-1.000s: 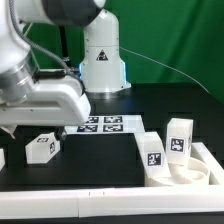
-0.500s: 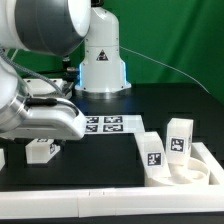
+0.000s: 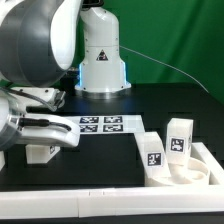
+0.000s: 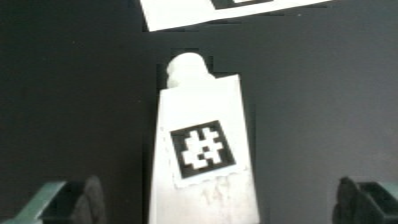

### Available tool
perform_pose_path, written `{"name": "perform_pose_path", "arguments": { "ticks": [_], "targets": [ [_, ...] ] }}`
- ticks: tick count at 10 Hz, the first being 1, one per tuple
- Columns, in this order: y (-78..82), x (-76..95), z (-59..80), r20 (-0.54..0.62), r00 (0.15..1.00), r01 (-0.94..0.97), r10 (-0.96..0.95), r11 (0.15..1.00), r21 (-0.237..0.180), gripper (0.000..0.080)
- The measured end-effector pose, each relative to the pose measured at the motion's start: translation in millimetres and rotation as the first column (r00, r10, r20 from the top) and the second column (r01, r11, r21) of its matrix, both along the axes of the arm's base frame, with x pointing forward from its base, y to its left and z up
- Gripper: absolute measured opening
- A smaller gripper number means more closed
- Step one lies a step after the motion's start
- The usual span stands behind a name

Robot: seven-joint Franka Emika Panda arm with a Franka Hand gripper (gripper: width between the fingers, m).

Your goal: Assemble stool

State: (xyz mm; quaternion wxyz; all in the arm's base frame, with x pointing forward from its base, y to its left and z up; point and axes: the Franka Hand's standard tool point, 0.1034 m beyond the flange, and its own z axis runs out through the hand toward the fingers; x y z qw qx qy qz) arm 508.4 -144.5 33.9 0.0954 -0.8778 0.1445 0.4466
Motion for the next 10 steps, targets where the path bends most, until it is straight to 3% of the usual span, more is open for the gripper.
{"name": "perform_pose_path", "arguments": {
  "ticks": [7, 8, 9, 10],
  "targets": [
    [-11.4, -5.3, -15.4, 0.031, 0.999, 0.015, -0.014, 1.0, -0.022, 0.0649],
    [-11.4, -5.4, -15.5, 0.031, 0.999, 0.015, -0.014, 1.0, -0.022, 0.0559],
    [-11.5, -5.5, -15.6, 0.031, 0.999, 0.015, -0.014, 1.0, -0.022, 0.0559],
    [-11.6, -5.5, -15.5, 0.031, 0.999, 0.015, -0.014, 1.0, -0.022, 0.0378]
  ]
}}
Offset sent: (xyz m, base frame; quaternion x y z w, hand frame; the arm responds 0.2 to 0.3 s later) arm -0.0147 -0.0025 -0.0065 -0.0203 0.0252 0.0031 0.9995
